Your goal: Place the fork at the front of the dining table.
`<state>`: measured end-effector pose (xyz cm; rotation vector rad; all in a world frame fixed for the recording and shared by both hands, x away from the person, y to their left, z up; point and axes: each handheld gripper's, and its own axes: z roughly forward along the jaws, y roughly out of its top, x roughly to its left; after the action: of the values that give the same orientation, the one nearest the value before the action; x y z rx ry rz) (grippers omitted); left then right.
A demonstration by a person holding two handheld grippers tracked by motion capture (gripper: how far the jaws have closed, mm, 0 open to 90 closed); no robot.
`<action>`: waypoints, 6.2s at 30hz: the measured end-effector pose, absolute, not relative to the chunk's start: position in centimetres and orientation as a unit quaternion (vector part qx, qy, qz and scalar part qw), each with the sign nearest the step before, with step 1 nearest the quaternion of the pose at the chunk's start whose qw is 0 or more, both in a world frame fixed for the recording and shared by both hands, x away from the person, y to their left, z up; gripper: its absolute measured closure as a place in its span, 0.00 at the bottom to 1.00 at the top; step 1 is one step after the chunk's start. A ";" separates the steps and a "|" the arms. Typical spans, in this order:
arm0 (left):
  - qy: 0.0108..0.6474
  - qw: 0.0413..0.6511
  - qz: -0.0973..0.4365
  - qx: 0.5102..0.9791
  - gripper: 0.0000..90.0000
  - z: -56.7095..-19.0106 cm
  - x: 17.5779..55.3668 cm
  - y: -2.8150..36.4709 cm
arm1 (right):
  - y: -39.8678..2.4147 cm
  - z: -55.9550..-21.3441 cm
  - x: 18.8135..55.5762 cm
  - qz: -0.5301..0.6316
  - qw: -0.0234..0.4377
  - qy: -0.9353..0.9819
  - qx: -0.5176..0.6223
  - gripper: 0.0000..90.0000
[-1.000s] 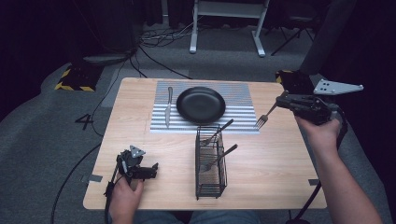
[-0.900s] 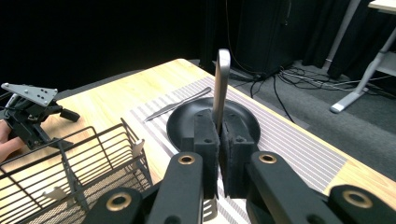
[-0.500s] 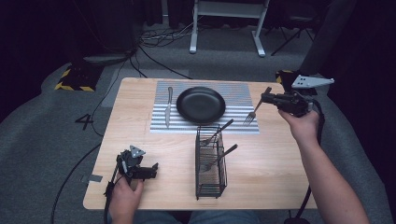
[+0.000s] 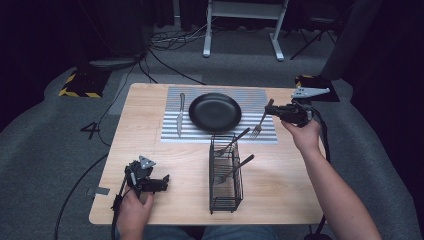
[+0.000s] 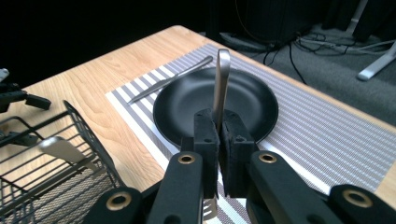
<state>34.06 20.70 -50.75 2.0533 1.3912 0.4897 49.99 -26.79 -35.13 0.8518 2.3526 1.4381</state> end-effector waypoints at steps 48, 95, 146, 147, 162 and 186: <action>0.525 0.302 0.185 0.774 0.00 -50.7 34.1 20.7 | -26.3 -39.8 54.4 0.428 0.129 0.809 0.381 0.75; 0.524 0.302 0.185 0.774 0.00 -50.7 34.0 20.7 | -29.0 -45.6 57.0 0.372 0.089 0.795 0.470 0.66; 0.526 0.302 0.184 0.774 0.00 -50.8 34.0 20.7 | -23.3 -47.7 56.6 0.313 0.106 0.801 0.499 0.56; 0.526 0.302 0.184 0.773 0.00 -50.8 34.0 20.7 | -23.0 -47.7 56.4 0.314 0.109 0.800 0.499 0.54; 0.525 0.302 0.184 0.774 0.00 -50.8 34.0 20.7 | -20.9 -47.9 55.9 0.257 0.159 0.837 0.456 0.73; 0.526 0.302 0.184 0.774 0.00 -50.8 34.0 20.7 | -22.4 -48.4 58.8 0.304 0.148 0.814 0.473 0.77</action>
<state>33.98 20.69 -50.75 2.0516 1.3940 0.4886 58.82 -22.41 -48.41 1.3600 2.3413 0.8743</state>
